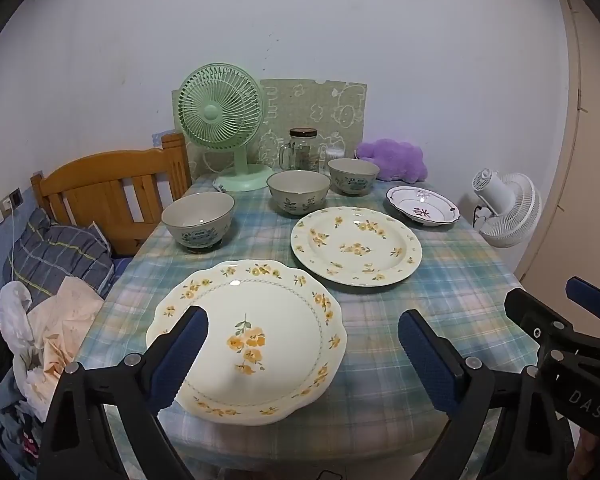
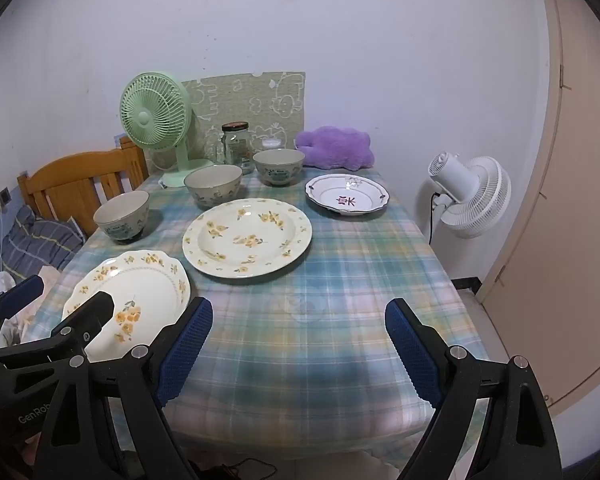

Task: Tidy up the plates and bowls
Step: 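Move both tools toward the scalloped yellow-flower plate rim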

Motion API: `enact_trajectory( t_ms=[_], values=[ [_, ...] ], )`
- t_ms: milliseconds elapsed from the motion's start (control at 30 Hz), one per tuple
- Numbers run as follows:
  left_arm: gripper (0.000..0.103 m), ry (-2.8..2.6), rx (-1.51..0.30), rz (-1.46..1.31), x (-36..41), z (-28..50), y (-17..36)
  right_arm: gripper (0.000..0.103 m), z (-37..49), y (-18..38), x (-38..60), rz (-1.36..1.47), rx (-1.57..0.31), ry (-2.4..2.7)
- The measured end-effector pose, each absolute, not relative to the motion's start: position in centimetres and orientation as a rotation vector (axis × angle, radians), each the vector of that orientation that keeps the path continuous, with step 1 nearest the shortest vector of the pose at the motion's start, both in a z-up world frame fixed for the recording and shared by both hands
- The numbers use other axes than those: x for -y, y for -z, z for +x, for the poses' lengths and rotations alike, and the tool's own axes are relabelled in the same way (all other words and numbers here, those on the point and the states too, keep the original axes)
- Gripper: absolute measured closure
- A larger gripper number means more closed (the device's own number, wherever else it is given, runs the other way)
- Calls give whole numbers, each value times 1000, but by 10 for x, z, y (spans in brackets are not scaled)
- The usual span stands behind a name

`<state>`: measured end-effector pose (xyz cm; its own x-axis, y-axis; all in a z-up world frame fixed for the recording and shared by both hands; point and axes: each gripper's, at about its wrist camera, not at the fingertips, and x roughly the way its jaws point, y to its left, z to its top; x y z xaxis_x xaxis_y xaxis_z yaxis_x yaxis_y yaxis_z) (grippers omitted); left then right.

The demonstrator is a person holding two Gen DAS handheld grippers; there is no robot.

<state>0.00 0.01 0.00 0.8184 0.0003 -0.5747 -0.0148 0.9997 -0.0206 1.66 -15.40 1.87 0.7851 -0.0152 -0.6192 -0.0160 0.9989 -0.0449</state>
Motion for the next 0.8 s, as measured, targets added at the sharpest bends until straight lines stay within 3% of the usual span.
enact_trajectory(
  t_ms=[800],
  values=[
    [7,-8,-613,-25,0,0,0,13,17,-18,155,-49,-668,0]
  ],
)
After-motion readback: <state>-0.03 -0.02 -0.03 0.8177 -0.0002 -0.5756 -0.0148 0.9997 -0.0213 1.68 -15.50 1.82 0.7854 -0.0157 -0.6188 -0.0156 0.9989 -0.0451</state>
